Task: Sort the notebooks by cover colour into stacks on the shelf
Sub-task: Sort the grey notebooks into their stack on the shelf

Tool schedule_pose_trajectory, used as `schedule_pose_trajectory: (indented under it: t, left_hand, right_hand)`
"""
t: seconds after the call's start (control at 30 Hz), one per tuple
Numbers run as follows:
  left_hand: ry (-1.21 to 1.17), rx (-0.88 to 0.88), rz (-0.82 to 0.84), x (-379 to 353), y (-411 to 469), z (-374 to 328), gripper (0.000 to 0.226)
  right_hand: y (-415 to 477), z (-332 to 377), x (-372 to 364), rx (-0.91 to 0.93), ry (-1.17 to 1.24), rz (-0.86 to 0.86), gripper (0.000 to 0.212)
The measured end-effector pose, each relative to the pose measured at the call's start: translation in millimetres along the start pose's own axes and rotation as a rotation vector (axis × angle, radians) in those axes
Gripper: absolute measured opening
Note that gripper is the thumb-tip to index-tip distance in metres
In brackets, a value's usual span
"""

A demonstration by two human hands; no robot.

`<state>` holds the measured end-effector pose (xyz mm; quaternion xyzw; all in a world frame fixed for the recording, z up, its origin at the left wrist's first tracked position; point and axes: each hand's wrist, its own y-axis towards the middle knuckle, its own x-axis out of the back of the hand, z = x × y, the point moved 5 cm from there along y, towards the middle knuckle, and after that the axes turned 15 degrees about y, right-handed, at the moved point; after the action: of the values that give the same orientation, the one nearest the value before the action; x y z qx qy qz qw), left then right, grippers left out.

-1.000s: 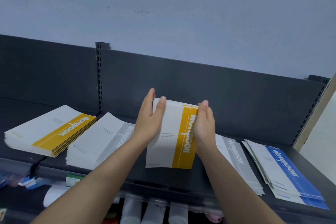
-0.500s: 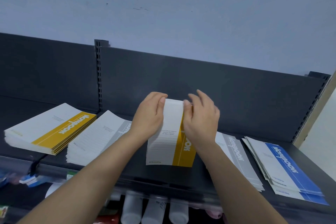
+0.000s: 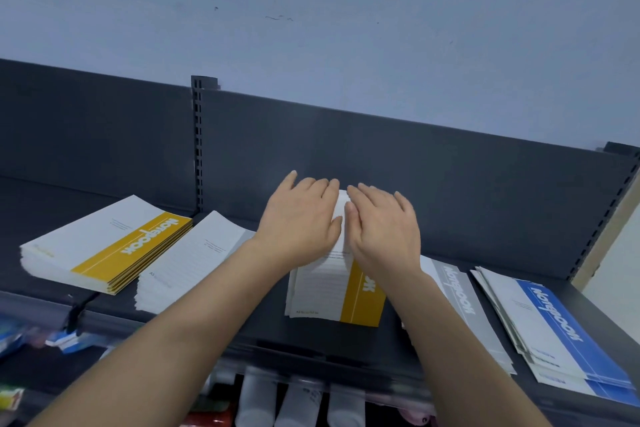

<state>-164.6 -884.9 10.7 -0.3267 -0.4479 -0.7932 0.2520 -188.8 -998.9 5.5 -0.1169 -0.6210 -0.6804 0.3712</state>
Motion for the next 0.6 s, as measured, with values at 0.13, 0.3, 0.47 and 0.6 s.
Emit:
schedule_pose_trajectory:
  t: [0.13,0.3,0.47,0.6]
  left_hand:
    - [-0.085,-0.001,-0.015,2.1,0.9,4.9,0.053]
    - [-0.414,-0.027,0.046,-6.8,1.6,11.3,0.049]
    - [-1.018,0.218,0.101,-23.3,-8.6,8.8,0.08]
    - [-1.222,0.343,0.099,-29.5,-13.7,-3.0,0.1]
  right_hand:
    - [0.9,-7.7,0.3,-0.01,0.005,0.067,0.044]
    - [-1.0,-10.4,-1.4,-0.012,0.024,0.098,0.046]
    - [-5.2,-11.0,-1.9,-0.054,0.137,-0.008,0.049]
    - [-4.9,-10.0,-7.8,-0.066,0.142,0.002,0.049]
